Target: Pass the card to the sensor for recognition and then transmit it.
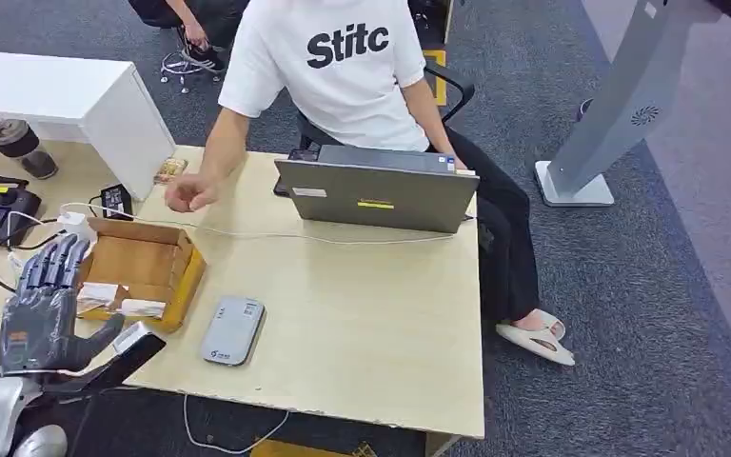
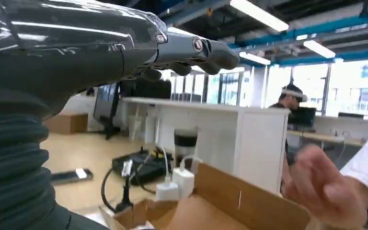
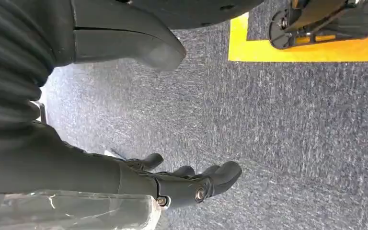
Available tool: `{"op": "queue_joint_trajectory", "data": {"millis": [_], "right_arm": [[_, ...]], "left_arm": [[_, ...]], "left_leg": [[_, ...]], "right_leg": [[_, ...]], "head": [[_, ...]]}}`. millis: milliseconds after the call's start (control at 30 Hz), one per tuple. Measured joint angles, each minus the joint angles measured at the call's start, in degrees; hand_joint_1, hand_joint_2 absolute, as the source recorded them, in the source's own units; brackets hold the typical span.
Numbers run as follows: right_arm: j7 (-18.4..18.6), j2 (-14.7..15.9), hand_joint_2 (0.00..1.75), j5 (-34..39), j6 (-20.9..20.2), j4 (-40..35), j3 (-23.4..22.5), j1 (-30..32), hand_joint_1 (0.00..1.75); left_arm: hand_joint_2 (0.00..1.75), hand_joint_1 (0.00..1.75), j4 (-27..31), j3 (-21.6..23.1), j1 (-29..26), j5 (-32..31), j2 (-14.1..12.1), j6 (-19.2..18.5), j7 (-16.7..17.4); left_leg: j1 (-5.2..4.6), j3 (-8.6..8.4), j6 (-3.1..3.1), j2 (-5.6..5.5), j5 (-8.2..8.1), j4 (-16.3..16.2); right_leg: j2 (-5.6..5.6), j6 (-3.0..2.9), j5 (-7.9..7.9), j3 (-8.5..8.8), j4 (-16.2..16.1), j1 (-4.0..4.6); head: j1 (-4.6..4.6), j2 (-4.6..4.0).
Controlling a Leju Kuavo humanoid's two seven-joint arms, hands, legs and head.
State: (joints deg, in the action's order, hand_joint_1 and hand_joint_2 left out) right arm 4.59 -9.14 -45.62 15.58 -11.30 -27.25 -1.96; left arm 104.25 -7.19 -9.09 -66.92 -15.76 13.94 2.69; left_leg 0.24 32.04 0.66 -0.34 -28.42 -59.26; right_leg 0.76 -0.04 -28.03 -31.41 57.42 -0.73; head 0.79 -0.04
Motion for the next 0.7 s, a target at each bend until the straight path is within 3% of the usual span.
{"op": "queue_joint_trajectory", "data": {"millis": [100,200,267,367,700], "right_arm": [[0.0,0.0,1.75,-0.4,-0.2,0.0,0.0,0.0,0.00],[0.0,0.0,1.75,-1.0,-0.2,0.0,-0.1,0.0,0.00],[0.1,0.0,1.75,-1.2,-0.3,0.0,-0.1,-0.1,0.00],[0.7,0.0,1.75,-1.9,-0.3,0.0,-0.1,-0.1,0.00],[0.9,0.0,1.75,-2.1,-0.4,0.0,-0.1,-0.2,0.00]], "left_arm": [[1.75,0.00,-1.9,0.5,2.0,4.5,-0.6,-2.4,0.1],[1.75,0.00,-4.5,1.3,4.6,4.8,-0.9,-4.6,1.2],[1.75,0.00,-7.0,2.0,6.5,2.0,-1.8,-6.1,4.0],[1.75,0.00,-12.3,3.6,10.3,-7.8,-3.6,-6.1,9.7],[1.75,0.00,-21.0,5.3,14.2,-10.6,-5.0,-6.0,10.4]], "left_leg": [[0.01,0.00,-0.04,0.02,0.03,0.0],[0.00,0.04,0.04,-0.07,0.09,0.0],[-0.01,0.04,0.04,-0.12,0.09,0.0],[0.00,0.05,0.03,-0.07,0.10,0.0],[-0.01,0.06,0.03,0.00,0.10,0.0]], "right_leg": [[0.04,-0.01,0.01,-0.01,0.0,0.01],[-0.04,0.00,0.01,-0.03,0.0,-0.01],[-0.08,0.00,0.01,0.00,0.0,0.00],[-0.07,0.00,0.04,-0.02,0.0,0.00],[0.00,-0.05,0.07,-0.05,0.0,-0.01]], "head": [[0.00,0.00],[0.05,0.00],[0.05,0.00],[0.02,0.00],[0.00,0.00]]}}
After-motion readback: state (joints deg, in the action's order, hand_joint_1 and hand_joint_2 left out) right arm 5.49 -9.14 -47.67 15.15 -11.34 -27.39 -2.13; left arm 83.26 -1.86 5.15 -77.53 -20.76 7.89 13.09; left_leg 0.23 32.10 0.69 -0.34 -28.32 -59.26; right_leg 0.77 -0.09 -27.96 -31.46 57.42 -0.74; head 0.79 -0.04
